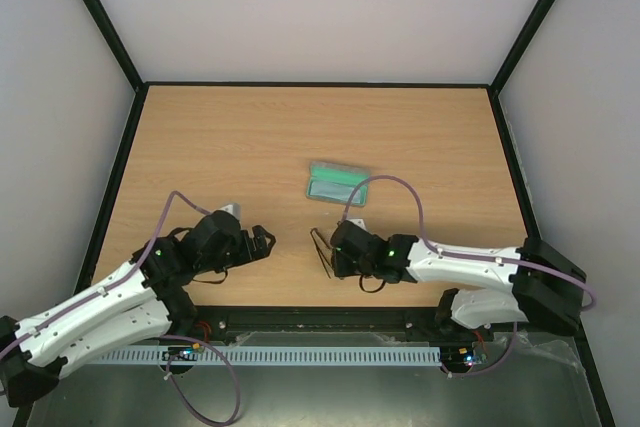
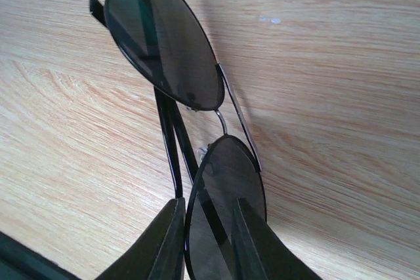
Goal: Organize the sunglasses
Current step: Adjust the sunglasses at the center of the board.
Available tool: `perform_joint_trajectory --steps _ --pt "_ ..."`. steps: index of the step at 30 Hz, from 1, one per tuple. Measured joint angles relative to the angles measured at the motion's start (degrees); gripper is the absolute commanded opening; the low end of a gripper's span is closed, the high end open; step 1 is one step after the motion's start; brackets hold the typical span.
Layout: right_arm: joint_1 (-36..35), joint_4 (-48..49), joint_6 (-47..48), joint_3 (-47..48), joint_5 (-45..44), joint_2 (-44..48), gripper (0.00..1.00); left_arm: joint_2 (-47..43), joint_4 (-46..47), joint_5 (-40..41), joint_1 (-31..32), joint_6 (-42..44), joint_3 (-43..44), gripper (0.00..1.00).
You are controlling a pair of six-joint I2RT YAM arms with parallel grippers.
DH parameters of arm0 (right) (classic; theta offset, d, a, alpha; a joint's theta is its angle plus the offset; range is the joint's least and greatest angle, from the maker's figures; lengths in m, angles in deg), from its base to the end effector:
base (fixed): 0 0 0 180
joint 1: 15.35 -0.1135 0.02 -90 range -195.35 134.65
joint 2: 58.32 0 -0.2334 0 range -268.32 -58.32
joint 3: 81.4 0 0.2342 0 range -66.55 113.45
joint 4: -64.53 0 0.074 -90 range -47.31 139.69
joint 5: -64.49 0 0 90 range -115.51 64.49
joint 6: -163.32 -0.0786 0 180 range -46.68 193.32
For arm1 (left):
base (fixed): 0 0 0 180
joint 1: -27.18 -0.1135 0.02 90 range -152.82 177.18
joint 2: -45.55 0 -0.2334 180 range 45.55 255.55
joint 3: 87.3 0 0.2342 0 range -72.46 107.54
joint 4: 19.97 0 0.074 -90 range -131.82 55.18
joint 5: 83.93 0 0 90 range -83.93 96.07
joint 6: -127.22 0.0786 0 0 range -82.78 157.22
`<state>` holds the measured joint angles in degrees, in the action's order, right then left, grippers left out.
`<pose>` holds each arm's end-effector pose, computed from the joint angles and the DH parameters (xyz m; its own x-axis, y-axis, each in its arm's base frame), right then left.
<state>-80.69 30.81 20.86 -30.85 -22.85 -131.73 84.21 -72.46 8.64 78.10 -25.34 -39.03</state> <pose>0.1023 0.2316 0.1189 -0.9405 -0.1501 -0.3049 -0.2835 0.8413 0.4603 0.1165 -0.1378 0.1946 -0.8675 -0.3381 -0.3648 -0.0329 0.7708 -0.6363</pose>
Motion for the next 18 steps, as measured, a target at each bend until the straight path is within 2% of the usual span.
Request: perform_joint_trajectory --steps 3,10,18 --pt "2.5 3.0 0.3 -3.0 3.2 2.6 0.23 1.8 1.0 -0.2 -0.1 0.4 0.3 0.99" --pt "8.0 7.8 0.9 -8.3 9.8 7.4 0.21 4.5 3.0 -1.1 -0.1 0.7 0.4 0.99" --pt "12.0 9.2 1.3 -10.1 15.5 9.4 0.19 6.8 4.4 -1.6 -0.1 0.7 1.4 0.99"
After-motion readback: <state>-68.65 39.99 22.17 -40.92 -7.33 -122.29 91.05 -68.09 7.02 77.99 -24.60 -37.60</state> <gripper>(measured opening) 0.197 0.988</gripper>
